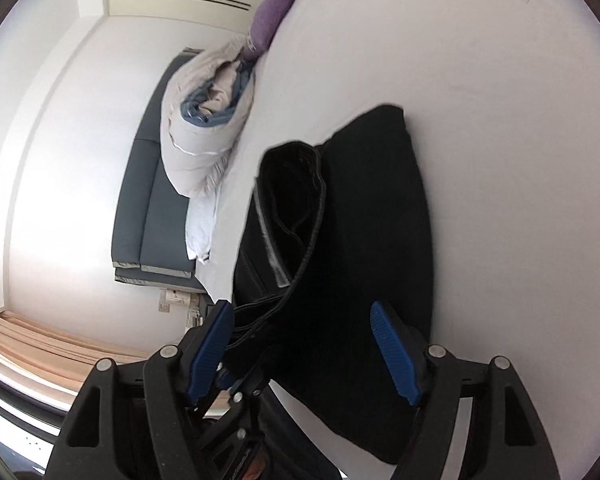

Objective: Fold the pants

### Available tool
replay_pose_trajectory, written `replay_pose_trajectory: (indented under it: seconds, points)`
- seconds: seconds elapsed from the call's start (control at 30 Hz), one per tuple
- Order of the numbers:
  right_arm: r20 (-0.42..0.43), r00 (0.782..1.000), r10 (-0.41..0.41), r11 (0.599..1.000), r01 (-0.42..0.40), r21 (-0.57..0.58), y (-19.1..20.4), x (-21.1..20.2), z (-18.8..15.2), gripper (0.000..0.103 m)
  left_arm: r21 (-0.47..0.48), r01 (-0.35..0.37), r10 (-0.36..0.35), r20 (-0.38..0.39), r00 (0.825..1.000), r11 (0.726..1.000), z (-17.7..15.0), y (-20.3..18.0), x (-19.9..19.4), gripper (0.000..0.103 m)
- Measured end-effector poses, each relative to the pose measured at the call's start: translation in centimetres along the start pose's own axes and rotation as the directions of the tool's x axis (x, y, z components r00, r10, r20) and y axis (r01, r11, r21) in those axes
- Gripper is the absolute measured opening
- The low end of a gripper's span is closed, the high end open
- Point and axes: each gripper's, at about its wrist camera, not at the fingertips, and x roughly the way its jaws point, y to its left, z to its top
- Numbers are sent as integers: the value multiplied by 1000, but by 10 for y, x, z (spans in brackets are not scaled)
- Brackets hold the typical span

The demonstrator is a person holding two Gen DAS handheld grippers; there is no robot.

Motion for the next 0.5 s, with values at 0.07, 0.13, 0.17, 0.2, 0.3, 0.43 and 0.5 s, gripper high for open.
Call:
replay_pose_trajectory:
  seconds: [0.07,0.13,0.17,0.2,0.3,0.43,0.5]
  points:
    - [-21,1000,18,1000,-18,8,3,12,3,74,48,-26,26,14,1000,998,-4,-5,-3,10]
    - [-27,999,26,1000,-25,12,5,21,6,74,94,-53,51,24,998,994,-14,-16,-13,10]
    - [-30,999,23,1000,-22,12,7,25,8,74,119,-66,62,31,998,991,-16,-23,-14,10]
    - [-35,999,10,1000,-10,11,6,27,9,74,132,-74,70,35,997,988,-17,-25,-14,10]
    - [-71,995,-64,998,64,-3,5,38,17,64,175,-98,91,48,995,980,-22,-31,-14,10]
    - [-82,992,-94,993,87,-81,14,38,21,25,215,-111,101,58,993,970,-26,-42,-17,10]
    - [-51,992,-118,983,110,-144,22,31,16,22,236,-113,98,73,993,965,-29,-48,-24,10]
